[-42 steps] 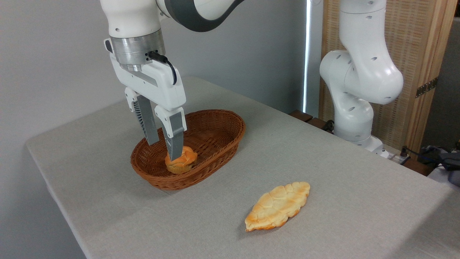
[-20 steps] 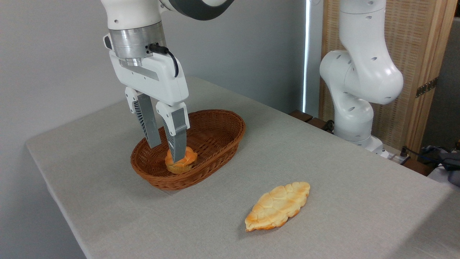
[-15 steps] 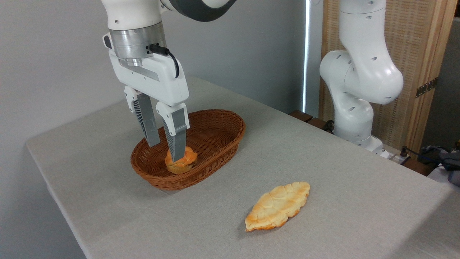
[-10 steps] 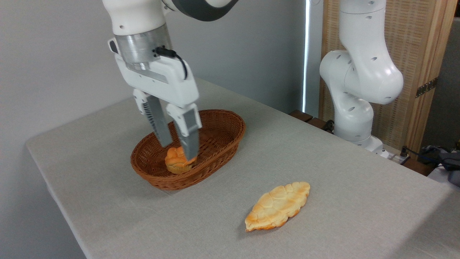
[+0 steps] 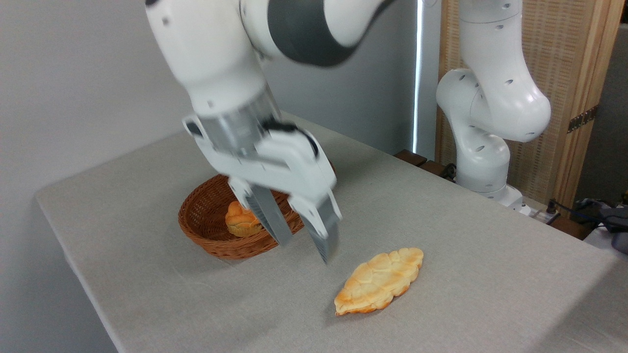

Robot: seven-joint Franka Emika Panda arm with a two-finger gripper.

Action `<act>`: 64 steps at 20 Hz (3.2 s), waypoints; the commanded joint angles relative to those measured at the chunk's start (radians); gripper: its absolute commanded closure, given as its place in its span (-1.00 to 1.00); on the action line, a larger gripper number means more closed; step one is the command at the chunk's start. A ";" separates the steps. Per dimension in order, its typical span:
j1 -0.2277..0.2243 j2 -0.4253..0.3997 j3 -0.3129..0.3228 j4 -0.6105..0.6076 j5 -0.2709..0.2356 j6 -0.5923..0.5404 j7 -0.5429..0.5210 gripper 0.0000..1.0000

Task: Put bread into the basket
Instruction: 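Move the gripper over to the long golden bread loaf and lower it, then close the gripper on the end of the golden loaf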

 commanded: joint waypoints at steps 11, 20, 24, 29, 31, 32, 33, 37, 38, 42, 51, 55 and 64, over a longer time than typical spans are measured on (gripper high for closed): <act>0.017 0.187 0.093 0.012 -0.051 -0.001 0.336 -1.00; 0.017 0.202 0.091 -0.008 -0.056 -0.013 0.339 -1.00; 0.018 0.202 0.091 -0.008 -0.083 -0.011 0.339 -0.57; 0.032 0.202 0.091 -0.008 -0.105 -0.013 0.353 0.03; 0.032 0.202 0.091 -0.008 -0.105 -0.013 0.353 0.03; 0.032 0.202 0.091 -0.008 -0.105 -0.013 0.353 0.03; 0.034 0.202 0.091 -0.008 -0.105 -0.013 0.353 0.03; 0.032 0.202 0.091 -0.008 -0.105 -0.013 0.353 0.03; 0.032 0.202 0.091 -0.008 -0.105 -0.013 0.353 0.03; 0.032 0.202 0.091 -0.008 -0.105 -0.013 0.353 0.07; 0.032 0.201 0.091 -0.008 -0.105 -0.013 0.356 0.54; 0.032 0.201 0.091 -0.007 -0.105 -0.011 0.356 0.60; 0.032 0.201 0.091 -0.008 -0.105 -0.011 0.356 0.86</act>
